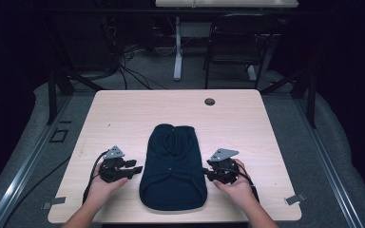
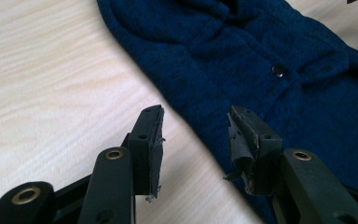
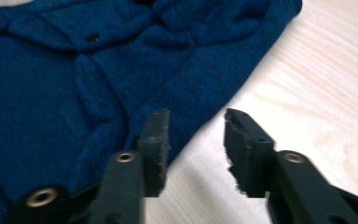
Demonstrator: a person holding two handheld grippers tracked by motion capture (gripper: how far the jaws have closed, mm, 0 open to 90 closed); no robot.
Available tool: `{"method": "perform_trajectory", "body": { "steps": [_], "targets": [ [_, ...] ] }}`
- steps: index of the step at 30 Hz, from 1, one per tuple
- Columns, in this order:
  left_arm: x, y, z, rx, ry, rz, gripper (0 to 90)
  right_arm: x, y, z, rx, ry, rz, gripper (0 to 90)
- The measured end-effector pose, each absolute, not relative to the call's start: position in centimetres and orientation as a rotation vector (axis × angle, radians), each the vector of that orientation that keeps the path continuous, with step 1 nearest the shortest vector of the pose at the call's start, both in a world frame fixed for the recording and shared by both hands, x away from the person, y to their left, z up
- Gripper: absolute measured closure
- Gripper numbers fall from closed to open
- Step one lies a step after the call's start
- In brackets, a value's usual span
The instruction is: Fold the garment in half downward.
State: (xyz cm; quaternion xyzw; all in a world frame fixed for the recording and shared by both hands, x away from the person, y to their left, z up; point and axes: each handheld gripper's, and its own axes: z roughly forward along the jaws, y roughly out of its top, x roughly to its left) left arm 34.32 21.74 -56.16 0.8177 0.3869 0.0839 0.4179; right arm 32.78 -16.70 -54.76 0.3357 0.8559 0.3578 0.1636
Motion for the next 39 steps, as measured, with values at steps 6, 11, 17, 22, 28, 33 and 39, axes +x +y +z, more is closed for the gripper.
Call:
{"method": "perform_trajectory", "body": {
  "steps": [6,11,17,22,28,33,39],
  "targets": [
    [35.4,20.6,-55.4,2.082,0.934,0.220,56.8,34.0,-15.8,-53.5,0.933,2.470,1.015,62.0],
    [36.9,19.0,-54.6,2.131,0.896,0.242,57.8,35.0,-14.9,-52.6,0.944,2.496,1.028,65.9],
    [37.9,17.9,-54.0,2.145,0.877,0.248,60.9,36.2,-14.2,-52.3,0.938,2.516,1.014,70.0],
    [39.0,16.9,-53.3,2.153,0.850,0.266,64.5,37.4,-13.4,-51.8,0.928,2.526,1.003,72.3],
    [40.8,16.0,-53.7,2.163,0.862,0.262,66.2,39.0,-12.8,-52.4,0.932,2.545,0.957,73.1],
    [42.2,15.4,-54.3,2.194,0.877,0.288,67.7,40.6,-12.2,-53.1,0.929,2.557,0.912,72.1],
    [44.1,14.4,-54.4,2.245,0.853,0.356,67.1,43.0,-11.7,-53.4,0.920,2.547,0.862,70.1]
  ]
}}
